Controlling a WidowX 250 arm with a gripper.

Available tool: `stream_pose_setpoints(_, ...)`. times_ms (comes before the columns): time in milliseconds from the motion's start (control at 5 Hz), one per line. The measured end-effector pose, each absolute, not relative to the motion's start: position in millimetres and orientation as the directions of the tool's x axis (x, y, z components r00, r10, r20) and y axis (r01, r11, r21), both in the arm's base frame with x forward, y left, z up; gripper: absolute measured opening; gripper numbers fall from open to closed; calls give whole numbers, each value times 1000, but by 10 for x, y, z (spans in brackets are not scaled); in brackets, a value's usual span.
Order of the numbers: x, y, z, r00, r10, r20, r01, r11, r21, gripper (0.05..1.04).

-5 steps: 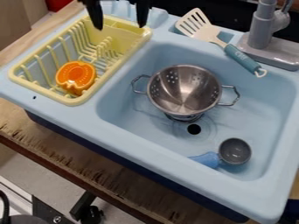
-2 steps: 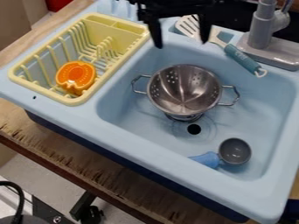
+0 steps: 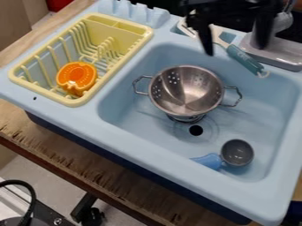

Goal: Take the plastic spatula and put it in the yellow basket

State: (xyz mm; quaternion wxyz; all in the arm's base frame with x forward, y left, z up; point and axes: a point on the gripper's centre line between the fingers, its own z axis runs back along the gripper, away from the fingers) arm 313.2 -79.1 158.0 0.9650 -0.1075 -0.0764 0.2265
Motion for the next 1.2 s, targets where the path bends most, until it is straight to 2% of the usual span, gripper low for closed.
stream_pose_setpoints(200,3160,-941,1525,880,464,99,-431,868,-246,993)
stream_pose_setpoints(400,3259,-992,1409,860,495,122,-464,859,-218,993)
stream_pose_setpoints(800,3355,-896,1205,824,546,151,-527,837,-149,993)
stream_pose_setpoints(1000,3350,-894,1177,838,522,160,-503,852,-144,961)
stream_pose_setpoints(1200,3330,-911,1160,855,497,148,-478,866,-147,699)
